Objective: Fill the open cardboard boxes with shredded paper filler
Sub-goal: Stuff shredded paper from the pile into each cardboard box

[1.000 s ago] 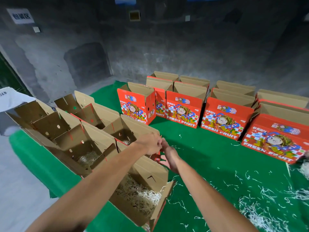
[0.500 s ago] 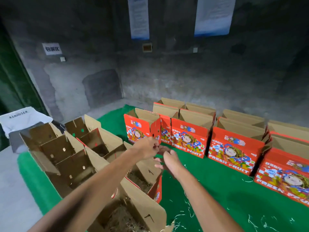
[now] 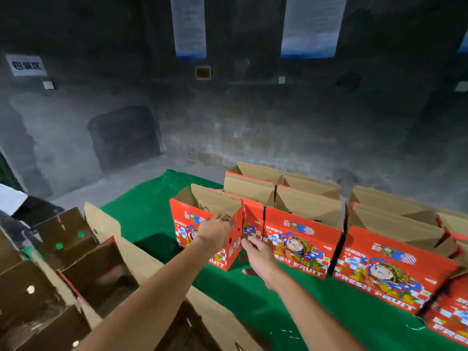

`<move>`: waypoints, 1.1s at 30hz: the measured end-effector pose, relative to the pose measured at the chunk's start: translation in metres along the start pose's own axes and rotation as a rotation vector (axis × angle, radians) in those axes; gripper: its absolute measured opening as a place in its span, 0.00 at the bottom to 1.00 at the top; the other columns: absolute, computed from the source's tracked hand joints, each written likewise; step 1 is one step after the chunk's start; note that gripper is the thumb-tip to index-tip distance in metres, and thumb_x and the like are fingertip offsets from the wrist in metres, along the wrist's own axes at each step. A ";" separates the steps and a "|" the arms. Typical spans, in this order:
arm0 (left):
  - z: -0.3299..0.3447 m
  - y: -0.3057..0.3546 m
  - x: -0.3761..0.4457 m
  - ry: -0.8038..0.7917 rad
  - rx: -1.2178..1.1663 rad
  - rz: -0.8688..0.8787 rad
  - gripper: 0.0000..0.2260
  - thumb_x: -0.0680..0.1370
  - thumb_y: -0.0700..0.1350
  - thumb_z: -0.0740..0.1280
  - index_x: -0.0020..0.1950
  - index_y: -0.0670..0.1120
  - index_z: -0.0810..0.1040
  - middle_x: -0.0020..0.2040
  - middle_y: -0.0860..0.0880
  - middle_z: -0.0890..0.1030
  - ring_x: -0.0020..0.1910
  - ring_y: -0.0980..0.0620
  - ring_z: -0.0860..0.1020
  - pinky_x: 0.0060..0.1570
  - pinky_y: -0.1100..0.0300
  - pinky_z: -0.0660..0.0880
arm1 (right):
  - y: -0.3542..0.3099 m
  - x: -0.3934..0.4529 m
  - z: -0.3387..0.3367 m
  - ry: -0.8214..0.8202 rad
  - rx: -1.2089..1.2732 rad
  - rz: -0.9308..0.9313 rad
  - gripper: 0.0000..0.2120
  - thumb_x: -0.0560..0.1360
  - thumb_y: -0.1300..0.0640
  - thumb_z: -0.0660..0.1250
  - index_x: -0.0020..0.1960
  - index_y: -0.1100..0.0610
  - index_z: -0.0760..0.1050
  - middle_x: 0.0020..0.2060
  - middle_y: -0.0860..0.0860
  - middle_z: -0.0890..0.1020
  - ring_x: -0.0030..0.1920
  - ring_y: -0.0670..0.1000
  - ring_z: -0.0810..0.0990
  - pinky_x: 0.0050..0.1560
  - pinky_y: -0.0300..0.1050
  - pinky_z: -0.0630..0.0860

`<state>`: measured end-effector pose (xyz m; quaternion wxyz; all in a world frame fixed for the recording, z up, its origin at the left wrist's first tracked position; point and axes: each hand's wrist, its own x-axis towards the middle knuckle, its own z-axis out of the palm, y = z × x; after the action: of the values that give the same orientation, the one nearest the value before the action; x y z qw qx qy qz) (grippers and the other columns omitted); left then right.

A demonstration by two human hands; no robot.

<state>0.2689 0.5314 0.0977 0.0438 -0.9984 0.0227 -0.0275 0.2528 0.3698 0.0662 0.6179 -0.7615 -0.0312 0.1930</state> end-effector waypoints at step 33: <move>0.002 0.262 -0.064 -0.220 -0.185 0.515 0.13 0.75 0.37 0.65 0.57 0.48 0.81 0.56 0.42 0.81 0.58 0.39 0.78 0.56 0.51 0.73 | 0.111 -0.093 -0.194 0.528 -0.219 0.317 0.14 0.77 0.48 0.67 0.52 0.60 0.76 0.50 0.57 0.83 0.49 0.58 0.83 0.51 0.51 0.81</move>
<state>0.1943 0.2736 0.0688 -0.0394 -0.9565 0.2728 0.0953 0.2100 0.1365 0.0153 0.4815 -0.8426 0.2285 0.0779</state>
